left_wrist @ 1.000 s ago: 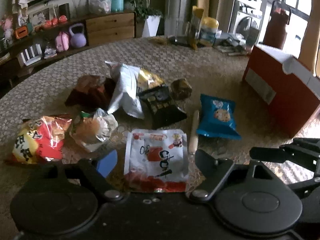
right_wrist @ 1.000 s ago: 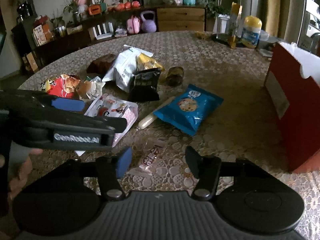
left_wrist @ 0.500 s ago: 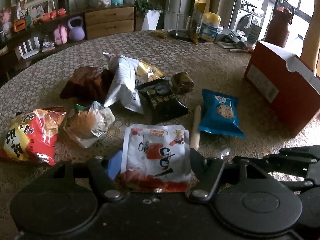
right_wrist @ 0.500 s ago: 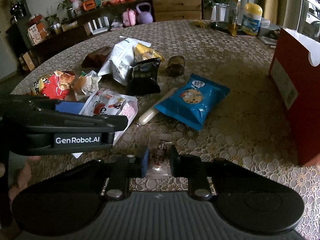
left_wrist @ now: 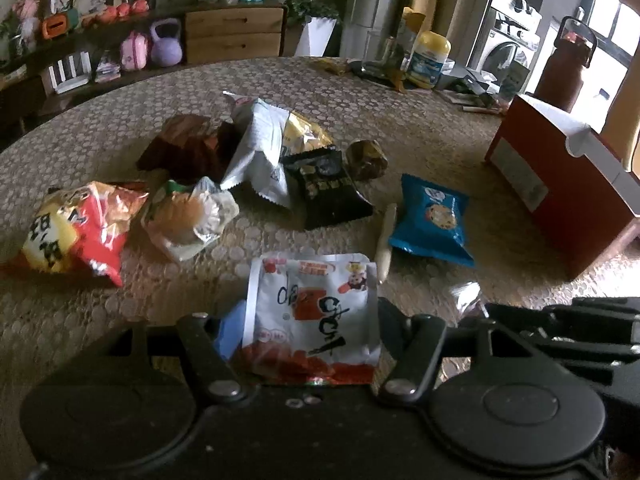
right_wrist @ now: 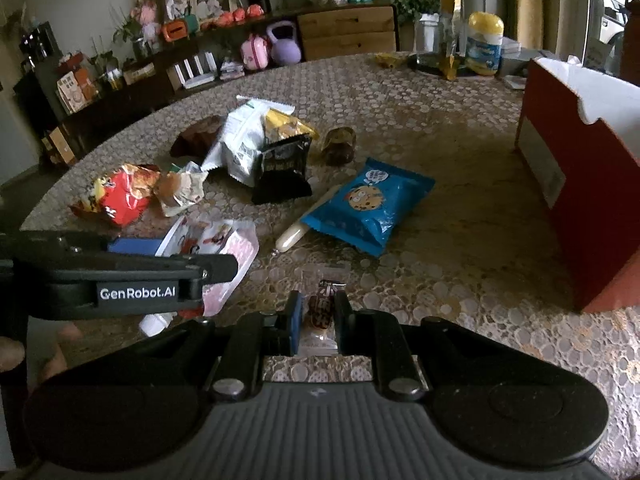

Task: Organize snacks
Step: 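Carry the candy and noodle packet into the red box with both tools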

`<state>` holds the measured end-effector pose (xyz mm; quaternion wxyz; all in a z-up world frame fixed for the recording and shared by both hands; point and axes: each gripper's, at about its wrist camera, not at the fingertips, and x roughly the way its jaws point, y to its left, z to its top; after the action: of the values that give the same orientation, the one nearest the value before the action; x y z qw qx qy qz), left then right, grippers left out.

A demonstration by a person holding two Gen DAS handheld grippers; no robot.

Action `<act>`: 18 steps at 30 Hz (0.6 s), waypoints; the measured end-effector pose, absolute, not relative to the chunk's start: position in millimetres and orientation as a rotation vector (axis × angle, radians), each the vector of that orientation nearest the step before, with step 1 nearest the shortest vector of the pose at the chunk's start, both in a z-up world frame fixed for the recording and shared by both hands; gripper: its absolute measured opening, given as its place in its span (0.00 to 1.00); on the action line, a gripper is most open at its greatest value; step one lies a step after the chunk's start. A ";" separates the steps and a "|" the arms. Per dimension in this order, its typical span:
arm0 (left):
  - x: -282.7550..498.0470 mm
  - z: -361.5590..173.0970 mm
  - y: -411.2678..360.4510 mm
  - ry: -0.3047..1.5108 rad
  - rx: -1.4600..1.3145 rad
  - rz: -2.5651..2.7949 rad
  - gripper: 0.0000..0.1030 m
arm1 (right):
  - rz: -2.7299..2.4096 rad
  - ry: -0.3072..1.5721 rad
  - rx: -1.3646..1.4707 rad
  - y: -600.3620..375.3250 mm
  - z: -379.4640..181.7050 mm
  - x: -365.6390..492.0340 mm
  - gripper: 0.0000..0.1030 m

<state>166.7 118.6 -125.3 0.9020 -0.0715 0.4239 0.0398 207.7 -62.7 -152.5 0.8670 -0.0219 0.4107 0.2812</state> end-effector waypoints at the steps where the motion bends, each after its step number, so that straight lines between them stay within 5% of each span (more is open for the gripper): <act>1: 164.0 -123.6 117.9 0.874 -0.150 0.082 0.64 | 0.592 0.856 -0.039 -66.3 -149.6 205.3 0.16; 18: 132.2 -54.0 65.3 0.751 -0.142 -0.008 0.64 | 0.612 0.741 -0.022 -124.3 -84.7 176.9 0.16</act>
<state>132.2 65.3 -54.0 0.9279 -0.0691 0.3664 -0.0041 176.9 -124.3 -84.7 0.8866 -0.0106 0.3566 0.2943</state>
